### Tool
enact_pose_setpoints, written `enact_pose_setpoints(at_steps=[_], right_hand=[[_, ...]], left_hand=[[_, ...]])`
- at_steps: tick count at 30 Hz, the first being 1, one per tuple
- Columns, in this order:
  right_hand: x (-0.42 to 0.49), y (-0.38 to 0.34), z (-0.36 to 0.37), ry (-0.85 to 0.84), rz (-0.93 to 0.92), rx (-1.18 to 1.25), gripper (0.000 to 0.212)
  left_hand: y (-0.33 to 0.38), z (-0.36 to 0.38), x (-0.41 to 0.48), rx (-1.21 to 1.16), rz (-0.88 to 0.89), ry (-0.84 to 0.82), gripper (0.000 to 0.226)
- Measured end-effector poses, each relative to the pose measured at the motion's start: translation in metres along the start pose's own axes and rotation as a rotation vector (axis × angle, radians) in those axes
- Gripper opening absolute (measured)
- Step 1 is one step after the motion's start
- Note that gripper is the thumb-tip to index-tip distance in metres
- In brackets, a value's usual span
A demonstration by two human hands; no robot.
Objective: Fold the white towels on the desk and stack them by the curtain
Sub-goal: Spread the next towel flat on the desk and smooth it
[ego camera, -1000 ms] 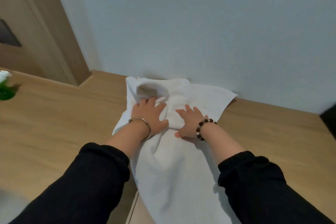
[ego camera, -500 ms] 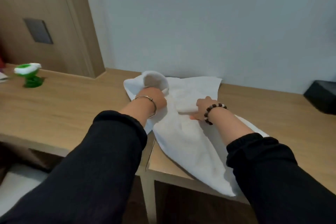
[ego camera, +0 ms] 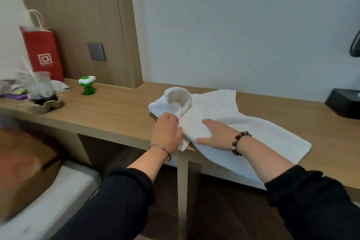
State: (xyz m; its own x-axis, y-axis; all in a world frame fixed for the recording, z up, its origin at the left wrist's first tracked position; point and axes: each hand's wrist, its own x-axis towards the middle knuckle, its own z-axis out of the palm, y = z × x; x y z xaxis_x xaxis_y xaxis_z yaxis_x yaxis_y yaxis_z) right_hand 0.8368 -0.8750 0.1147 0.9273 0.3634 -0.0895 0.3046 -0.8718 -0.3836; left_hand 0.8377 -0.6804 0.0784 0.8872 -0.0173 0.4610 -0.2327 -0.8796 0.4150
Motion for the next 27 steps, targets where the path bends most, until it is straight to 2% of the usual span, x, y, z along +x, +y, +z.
enact_pose_setpoints(at_steps=[1, 3, 7, 13, 15, 16, 20, 23, 25, 27], right_hand=[[-0.003, -0.001, 0.002, -0.035, 0.006, -0.021, 0.088], [-0.008, 0.0, 0.005, -0.023, 0.038, -0.073, 0.086], [-0.009, -0.001, 0.001, 0.141, 0.083, -0.08, 0.065], [-0.005, -0.007, 0.004, 0.229, 0.09, -0.254, 0.049], [-0.002, -0.004, 0.001, 0.325, 0.124, -0.286, 0.044], [-0.001, -0.002, -0.002, 0.373, 0.153, -0.29, 0.041], [0.006, 0.013, -0.021, 0.549, 0.282, -0.257, 0.036], [0.007, 0.035, -0.04, 0.9, 0.352, -0.005, 0.036], [0.007, 0.051, -0.052, 1.089, 0.352, 0.09, 0.035], [0.01, 0.063, -0.06, 1.05, 0.338, -0.051, 0.034]], left_hand=[[-0.001, -0.004, -0.004, -0.019, -0.067, 0.014, 0.026], [0.003, -0.007, -0.007, -0.032, -0.138, -0.059, 0.035], [0.014, -0.002, -0.005, 0.175, 0.007, -0.212, 0.038], [0.006, -0.006, 0.011, 0.151, -0.045, -0.289, 0.036], [0.003, -0.012, 0.019, 0.061, -0.096, -0.234, 0.037], [0.0, -0.017, 0.023, -0.044, -0.178, -0.159, 0.036], [-0.024, -0.053, 0.048, -0.65, -0.77, 0.303, 0.03], [-0.051, -0.077, 0.061, -0.846, -1.033, 0.414, 0.038], [-0.072, -0.09, 0.063, -0.739, -1.038, 0.421, 0.034], [-0.084, -0.095, 0.061, -0.592, -0.897, 0.409, 0.029]])
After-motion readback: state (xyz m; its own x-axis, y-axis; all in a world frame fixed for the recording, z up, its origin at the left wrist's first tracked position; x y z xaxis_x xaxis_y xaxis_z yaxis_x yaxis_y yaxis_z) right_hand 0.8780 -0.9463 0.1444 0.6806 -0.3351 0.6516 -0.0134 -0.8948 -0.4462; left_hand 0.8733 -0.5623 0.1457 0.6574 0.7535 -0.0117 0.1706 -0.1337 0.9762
